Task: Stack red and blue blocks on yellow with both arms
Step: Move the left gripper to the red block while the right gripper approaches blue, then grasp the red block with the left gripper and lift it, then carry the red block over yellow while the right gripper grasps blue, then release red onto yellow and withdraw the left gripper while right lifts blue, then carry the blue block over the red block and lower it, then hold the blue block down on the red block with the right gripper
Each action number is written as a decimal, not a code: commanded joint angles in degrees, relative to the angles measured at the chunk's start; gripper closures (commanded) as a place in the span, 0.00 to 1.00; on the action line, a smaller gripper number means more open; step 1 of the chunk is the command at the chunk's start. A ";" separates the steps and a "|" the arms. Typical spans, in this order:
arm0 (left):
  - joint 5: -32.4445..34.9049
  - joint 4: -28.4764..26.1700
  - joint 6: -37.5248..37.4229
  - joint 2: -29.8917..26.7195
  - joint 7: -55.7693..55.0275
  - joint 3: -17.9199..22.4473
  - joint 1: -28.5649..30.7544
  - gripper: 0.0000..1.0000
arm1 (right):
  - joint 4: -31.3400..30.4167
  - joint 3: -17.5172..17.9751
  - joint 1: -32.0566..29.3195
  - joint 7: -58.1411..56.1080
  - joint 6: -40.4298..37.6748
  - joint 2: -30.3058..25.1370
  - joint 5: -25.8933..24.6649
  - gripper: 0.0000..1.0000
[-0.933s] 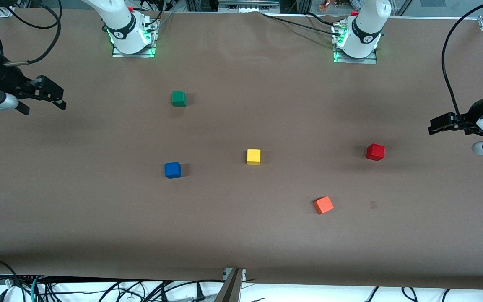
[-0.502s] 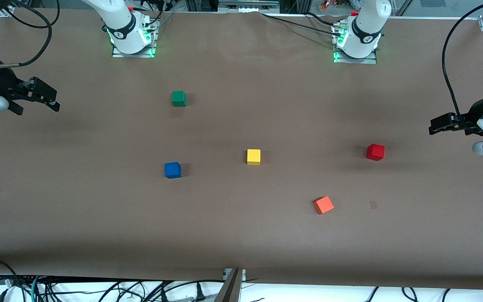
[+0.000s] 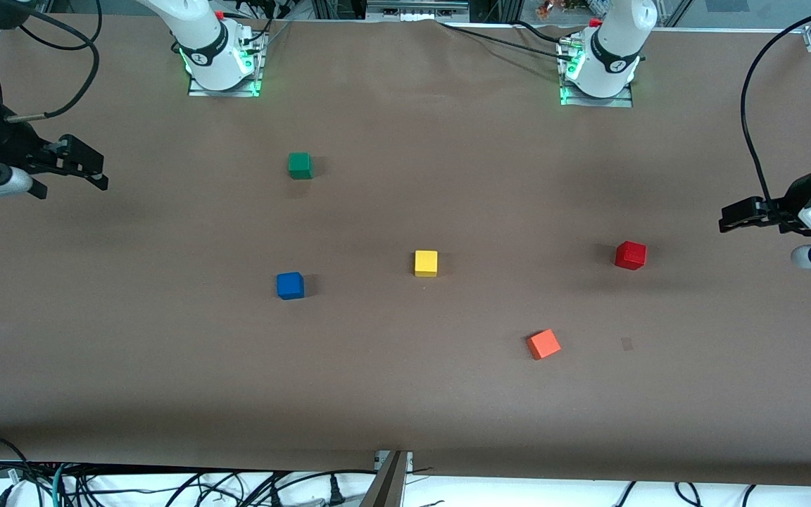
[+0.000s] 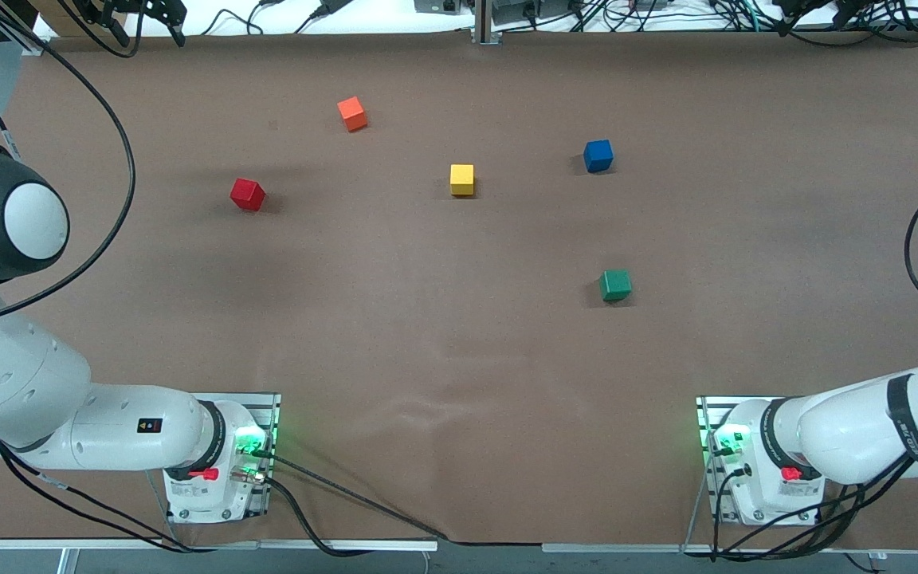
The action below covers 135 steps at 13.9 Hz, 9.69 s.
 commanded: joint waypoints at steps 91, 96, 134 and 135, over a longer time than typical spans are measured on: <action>0.27 14.55 -2.48 9.29 -8.94 -4.62 1.91 0.00 | 27.30 2.33 33.95 58.08 17.29 42.88 11.50 0.57; 0.71 13.07 -3.19 6.06 -8.67 -4.09 1.91 0.00 | 32.31 2.33 34.40 59.07 17.99 46.49 10.69 0.56; 0.80 -5.49 3.58 -4.42 -3.66 -4.62 1.56 0.00 | 32.14 1.63 34.92 57.93 22.74 48.34 6.82 0.01; 0.89 -5.49 3.58 -4.42 -3.57 -4.62 1.73 0.00 | 32.14 1.63 34.92 57.93 22.66 47.99 6.82 0.01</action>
